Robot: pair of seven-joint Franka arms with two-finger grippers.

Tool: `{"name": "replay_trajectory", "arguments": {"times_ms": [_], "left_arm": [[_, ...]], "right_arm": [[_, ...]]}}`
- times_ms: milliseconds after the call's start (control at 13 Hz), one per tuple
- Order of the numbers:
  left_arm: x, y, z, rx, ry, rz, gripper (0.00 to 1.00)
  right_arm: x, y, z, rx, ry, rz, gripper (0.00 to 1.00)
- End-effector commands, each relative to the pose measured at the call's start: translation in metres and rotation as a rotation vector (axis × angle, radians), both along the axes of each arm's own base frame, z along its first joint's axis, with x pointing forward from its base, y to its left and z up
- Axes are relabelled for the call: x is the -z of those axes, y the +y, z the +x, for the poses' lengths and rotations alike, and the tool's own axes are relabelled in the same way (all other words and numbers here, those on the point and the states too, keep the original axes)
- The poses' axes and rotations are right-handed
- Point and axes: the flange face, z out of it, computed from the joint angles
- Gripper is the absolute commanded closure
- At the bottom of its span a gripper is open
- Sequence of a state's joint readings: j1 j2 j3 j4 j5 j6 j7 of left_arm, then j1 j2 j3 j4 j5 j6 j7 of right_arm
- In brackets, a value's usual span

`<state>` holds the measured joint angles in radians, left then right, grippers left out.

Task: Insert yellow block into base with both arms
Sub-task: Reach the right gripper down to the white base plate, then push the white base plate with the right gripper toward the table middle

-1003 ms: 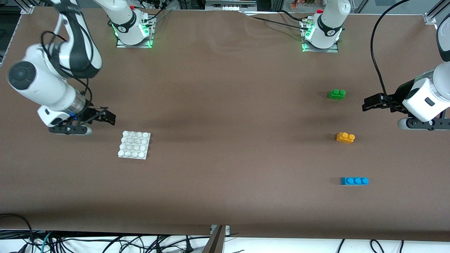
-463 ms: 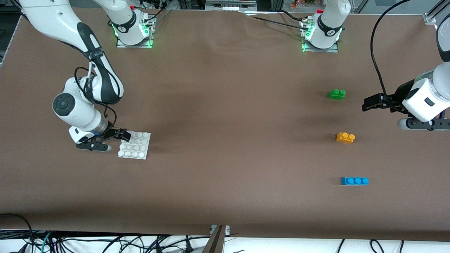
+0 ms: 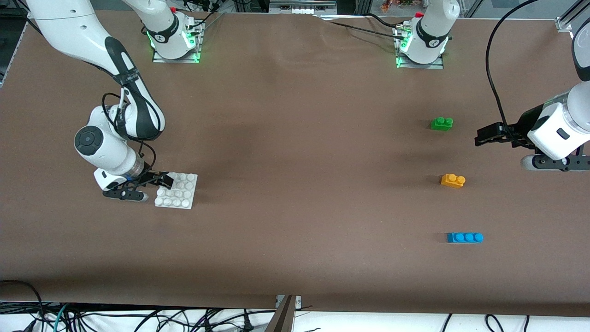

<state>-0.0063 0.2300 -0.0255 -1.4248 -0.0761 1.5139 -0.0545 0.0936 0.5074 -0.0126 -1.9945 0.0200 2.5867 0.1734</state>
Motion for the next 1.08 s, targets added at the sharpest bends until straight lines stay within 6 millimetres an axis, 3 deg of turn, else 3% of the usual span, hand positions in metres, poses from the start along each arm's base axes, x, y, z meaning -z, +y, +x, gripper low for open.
{"name": "replay_trajectory", "arguments": {"times_ms": [0, 231, 463, 1003], "left_arm": [[-0.002, 0.003, -0.002, 0.019, -0.003, 0.015, 0.00], [-0.001, 0.003, -0.002, 0.019, -0.002, 0.015, 0.00], [-0.002, 0.003, -0.002, 0.019, -0.003, 0.015, 0.00], [-0.002, 0.003, -0.002, 0.019, -0.003, 0.015, 0.00]], "right_arm": [[0.014, -0.002, 0.006, 0.018, -0.017, 0.007, 0.02], [0.015, 0.000, 0.007, 0.018, -0.020, 0.009, 0.05], [0.019, 0.001, 0.007, 0.015, -0.025, 0.009, 0.22], [0.027, 0.011, 0.009, 0.029, -0.047, 0.016, 0.21]]}}
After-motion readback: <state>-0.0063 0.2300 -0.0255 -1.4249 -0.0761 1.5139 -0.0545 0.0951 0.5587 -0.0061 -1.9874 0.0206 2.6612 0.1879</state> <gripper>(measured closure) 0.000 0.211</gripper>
